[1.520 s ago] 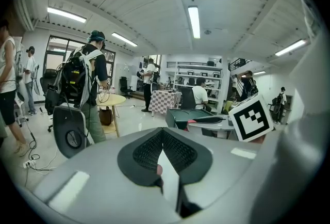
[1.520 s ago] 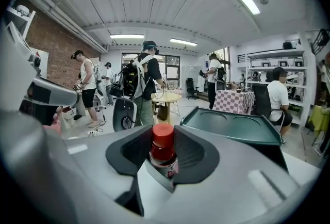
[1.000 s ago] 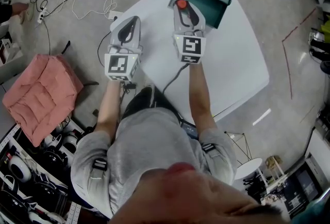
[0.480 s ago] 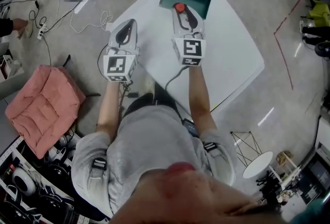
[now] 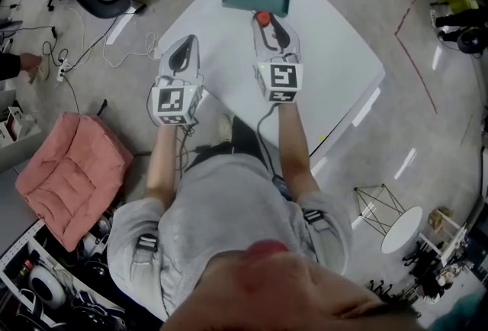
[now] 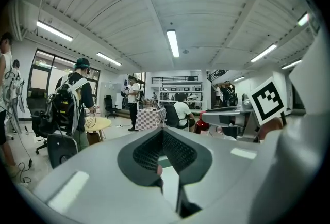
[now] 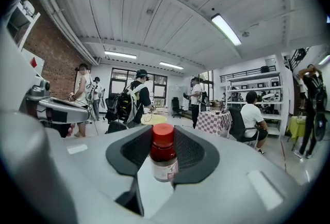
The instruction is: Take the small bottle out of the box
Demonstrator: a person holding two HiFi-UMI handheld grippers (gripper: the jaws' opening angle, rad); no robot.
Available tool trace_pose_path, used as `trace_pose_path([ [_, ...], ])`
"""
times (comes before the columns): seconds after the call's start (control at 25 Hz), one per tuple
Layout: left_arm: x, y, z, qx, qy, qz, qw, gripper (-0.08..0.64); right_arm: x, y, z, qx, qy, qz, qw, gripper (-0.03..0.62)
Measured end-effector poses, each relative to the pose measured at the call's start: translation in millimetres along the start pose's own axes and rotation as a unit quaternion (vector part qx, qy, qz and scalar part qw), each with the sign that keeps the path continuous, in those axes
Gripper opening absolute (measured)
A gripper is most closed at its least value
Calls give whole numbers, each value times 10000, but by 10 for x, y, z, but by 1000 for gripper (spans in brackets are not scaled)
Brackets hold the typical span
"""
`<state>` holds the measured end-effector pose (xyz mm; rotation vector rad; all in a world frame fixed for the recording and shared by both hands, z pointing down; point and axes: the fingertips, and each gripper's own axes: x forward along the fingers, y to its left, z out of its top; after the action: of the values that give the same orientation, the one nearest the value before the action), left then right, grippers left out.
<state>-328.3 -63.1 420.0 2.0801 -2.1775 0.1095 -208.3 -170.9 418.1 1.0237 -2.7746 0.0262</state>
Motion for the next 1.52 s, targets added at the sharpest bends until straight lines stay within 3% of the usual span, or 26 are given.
trace_pose_path([
  [0.56,-241,-459,113,114,-149,-806,9966,12,-943,-97,-21,-49,85,-866,9962,130],
  [1.08,-28,-1258,236,208,-256,-1627,9861,12,-1640,-650,-189,120,147,-1687,9855,130],
  [1.52,102,-2041,191,264,-140,-1945,9804,12,-2229,-1197,-378,292,203,-1983,9795,130],
])
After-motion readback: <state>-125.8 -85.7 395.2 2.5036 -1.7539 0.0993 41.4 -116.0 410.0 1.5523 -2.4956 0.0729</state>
